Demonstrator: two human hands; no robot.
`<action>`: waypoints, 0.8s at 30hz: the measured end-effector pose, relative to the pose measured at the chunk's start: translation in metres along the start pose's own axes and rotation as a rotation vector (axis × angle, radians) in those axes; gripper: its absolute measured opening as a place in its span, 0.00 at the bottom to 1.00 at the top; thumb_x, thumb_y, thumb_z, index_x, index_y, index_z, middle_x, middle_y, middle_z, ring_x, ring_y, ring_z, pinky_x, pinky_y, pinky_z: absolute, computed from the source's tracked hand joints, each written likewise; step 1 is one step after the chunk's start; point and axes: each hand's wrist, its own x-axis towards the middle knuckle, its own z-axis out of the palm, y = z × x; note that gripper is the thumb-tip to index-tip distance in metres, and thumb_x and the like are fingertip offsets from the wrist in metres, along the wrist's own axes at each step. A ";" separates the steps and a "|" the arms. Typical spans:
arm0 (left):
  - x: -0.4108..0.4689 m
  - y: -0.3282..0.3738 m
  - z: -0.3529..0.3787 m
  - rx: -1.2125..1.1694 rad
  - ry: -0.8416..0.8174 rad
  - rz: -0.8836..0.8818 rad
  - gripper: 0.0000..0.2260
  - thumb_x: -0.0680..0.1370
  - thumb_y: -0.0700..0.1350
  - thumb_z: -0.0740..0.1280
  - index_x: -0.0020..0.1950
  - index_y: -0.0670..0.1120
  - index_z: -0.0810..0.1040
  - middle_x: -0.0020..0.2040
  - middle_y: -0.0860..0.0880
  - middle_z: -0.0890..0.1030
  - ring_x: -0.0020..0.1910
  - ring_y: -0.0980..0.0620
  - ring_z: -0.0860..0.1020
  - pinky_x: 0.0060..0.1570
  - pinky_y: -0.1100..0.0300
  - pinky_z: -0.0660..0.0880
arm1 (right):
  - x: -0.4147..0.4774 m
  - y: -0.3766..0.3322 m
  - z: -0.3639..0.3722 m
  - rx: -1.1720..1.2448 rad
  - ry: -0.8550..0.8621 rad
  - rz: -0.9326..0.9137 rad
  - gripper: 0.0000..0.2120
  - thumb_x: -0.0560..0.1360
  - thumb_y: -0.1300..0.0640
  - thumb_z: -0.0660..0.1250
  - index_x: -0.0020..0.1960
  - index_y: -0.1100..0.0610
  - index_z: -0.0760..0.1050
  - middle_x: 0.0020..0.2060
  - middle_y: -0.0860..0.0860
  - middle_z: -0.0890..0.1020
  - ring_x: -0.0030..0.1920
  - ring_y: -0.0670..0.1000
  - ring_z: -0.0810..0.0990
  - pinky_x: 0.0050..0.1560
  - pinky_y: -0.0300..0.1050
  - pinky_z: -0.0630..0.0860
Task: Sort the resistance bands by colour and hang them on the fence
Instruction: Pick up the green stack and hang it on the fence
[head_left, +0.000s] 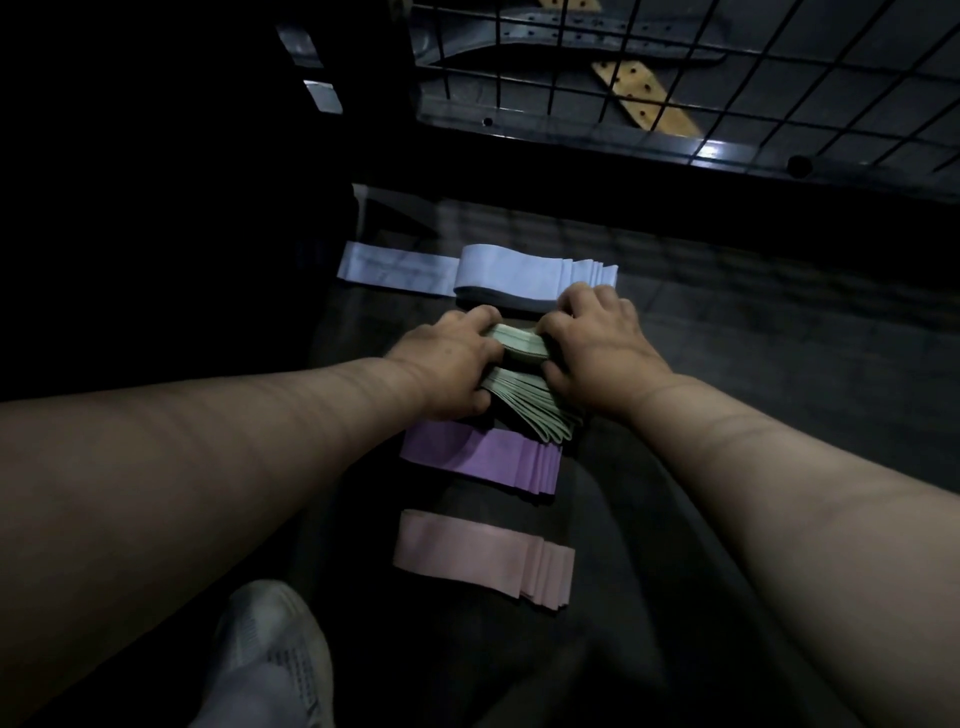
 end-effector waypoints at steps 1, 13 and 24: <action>-0.001 0.000 -0.001 0.016 0.004 -0.001 0.19 0.72 0.55 0.70 0.61 0.53 0.77 0.74 0.54 0.59 0.67 0.48 0.67 0.53 0.53 0.74 | 0.000 0.001 0.001 0.004 0.018 -0.004 0.20 0.74 0.49 0.66 0.63 0.55 0.76 0.63 0.55 0.69 0.64 0.59 0.65 0.63 0.52 0.60; -0.003 0.002 -0.002 0.075 0.027 -0.040 0.21 0.71 0.56 0.69 0.62 0.51 0.76 0.74 0.50 0.59 0.67 0.47 0.68 0.57 0.51 0.72 | -0.002 0.020 0.001 0.220 -0.070 0.115 0.19 0.77 0.42 0.65 0.64 0.50 0.73 0.60 0.51 0.75 0.63 0.55 0.71 0.64 0.51 0.67; -0.003 0.003 -0.001 0.079 0.023 -0.073 0.17 0.74 0.56 0.67 0.60 0.52 0.76 0.73 0.47 0.60 0.66 0.43 0.68 0.55 0.49 0.72 | -0.010 0.034 0.008 0.280 -0.030 0.071 0.19 0.78 0.46 0.65 0.66 0.52 0.74 0.61 0.52 0.77 0.63 0.57 0.72 0.64 0.51 0.69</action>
